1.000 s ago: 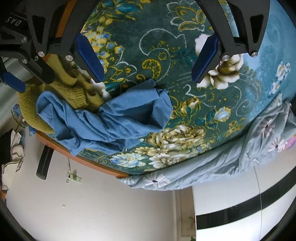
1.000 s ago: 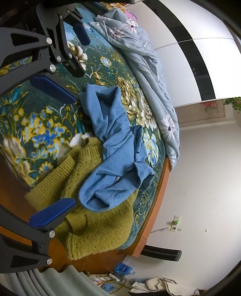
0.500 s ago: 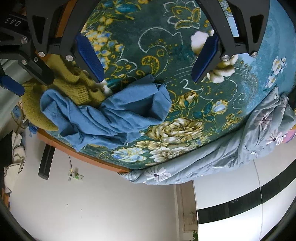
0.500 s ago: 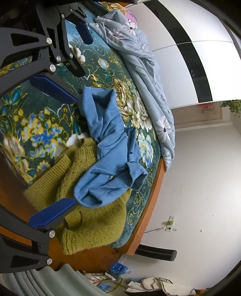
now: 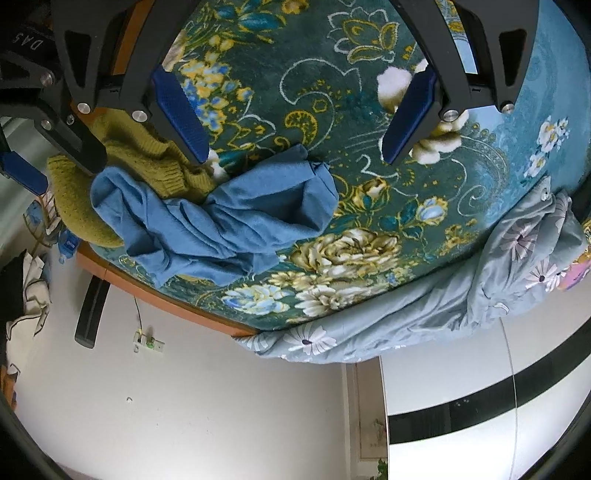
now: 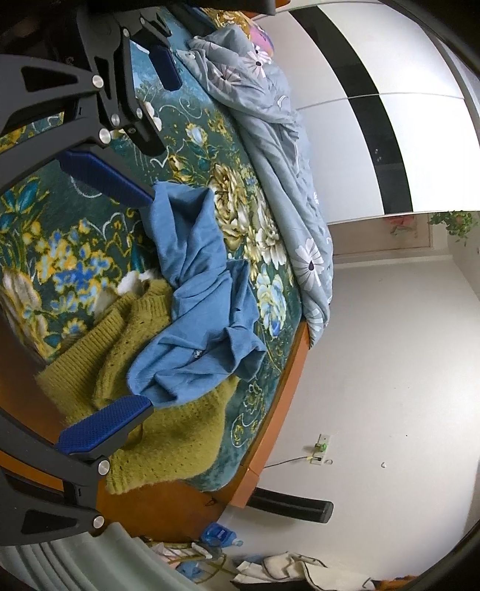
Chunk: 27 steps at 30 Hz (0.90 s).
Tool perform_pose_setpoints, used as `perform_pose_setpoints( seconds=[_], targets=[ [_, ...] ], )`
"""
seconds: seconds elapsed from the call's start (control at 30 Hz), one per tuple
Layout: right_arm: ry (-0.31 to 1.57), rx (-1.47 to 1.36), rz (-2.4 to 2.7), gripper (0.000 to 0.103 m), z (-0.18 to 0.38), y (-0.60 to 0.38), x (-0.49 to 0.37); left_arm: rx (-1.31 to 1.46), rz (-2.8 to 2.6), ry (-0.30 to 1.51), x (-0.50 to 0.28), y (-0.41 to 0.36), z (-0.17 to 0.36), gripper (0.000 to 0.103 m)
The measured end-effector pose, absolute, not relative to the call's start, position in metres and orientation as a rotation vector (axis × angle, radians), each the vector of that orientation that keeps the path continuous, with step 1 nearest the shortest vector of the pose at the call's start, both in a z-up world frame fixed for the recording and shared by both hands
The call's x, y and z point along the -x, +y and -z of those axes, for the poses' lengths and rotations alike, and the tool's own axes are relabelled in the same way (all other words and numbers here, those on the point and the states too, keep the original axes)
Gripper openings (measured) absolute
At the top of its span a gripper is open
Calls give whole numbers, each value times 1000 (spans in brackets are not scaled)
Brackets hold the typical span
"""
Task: Fold clothes
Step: 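Approach the blue sweater on the olive knit with both tools, then grasp the blue sweater with the right tool and lift it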
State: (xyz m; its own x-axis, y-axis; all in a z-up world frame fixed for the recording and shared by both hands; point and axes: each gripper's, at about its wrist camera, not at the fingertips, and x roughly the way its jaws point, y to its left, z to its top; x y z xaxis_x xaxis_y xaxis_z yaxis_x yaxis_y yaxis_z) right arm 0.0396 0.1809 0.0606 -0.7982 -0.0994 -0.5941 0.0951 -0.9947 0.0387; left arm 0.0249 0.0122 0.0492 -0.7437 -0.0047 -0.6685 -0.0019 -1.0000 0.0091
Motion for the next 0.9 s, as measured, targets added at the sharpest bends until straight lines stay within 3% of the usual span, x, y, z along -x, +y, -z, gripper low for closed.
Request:
perform_pose_setpoints(
  seconds=[0.9],
  targets=[
    [-23,-877,2867,103,-62,187,-23,-1104,2995,17,-21,2,-48,95]
  ],
)
